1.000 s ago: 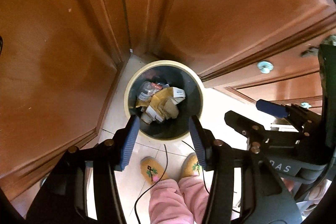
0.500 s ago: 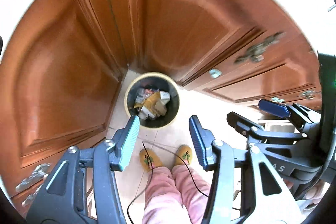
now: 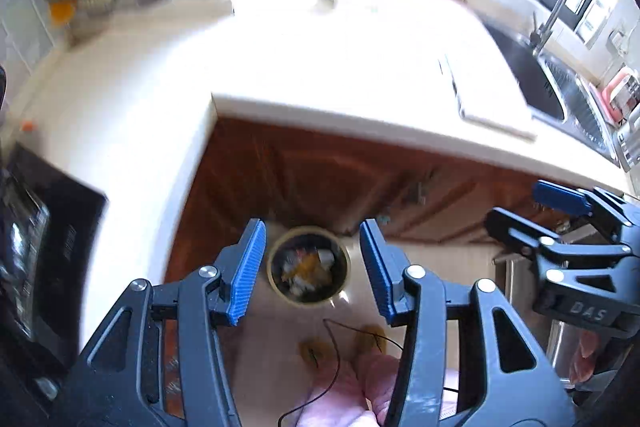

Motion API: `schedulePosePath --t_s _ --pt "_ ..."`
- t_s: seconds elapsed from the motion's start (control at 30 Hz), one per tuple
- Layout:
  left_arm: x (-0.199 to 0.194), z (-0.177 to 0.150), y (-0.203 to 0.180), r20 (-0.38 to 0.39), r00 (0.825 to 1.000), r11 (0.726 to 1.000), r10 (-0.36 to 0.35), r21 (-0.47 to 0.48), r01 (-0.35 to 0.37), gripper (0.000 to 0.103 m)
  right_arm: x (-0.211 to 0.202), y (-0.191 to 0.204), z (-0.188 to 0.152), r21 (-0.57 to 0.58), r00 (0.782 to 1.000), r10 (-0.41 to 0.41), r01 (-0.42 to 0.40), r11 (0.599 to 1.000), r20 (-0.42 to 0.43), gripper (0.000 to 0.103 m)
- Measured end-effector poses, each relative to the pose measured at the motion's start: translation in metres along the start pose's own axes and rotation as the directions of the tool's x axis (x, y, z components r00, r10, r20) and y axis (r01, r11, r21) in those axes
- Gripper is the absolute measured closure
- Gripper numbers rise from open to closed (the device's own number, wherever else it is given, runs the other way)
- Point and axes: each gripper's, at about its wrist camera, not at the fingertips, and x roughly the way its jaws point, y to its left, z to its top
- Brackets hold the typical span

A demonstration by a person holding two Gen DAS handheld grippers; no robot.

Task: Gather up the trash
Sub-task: 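Raise both tools back up toward the tissue and white bottle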

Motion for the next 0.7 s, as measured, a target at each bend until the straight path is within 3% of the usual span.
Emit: schedulePosePath --t_s 0.17,0.37,0.43,0.57,0.7 --pt "-0.033 0.039 0.0 0.111 0.994 0.999 0.013 0.044 -0.018 0.057 -0.056 -0.008 0.027 0.042 0.994 -0.024 0.02 0.999 0.107 0.024" --pt "-0.047 0.089 -0.002 0.152 0.988 0.999 0.005 0.051 -0.012 0.057 -0.096 -0.031 0.063 0.081 0.985 -0.013 -0.001 0.997 0.17 0.024" --pt "-0.045 0.11 -0.003 0.169 0.986 0.999 -0.002 0.047 -0.006 0.056 -0.097 -0.038 0.077 0.078 0.982 -0.01 -0.005 0.997 0.188 0.024" --pt "-0.034 0.145 -0.006 0.204 0.979 1.0 0.007 0.028 -0.012 0.042 -0.078 -0.052 0.113 0.061 0.976 -0.006 -0.007 0.998 0.216 0.024" --pt "-0.001 0.19 -0.014 0.203 0.979 1.0 0.004 0.007 -0.005 0.042 -0.043 -0.07 0.163 0.039 0.973 0.045 -0.055 0.998 0.225 0.024"
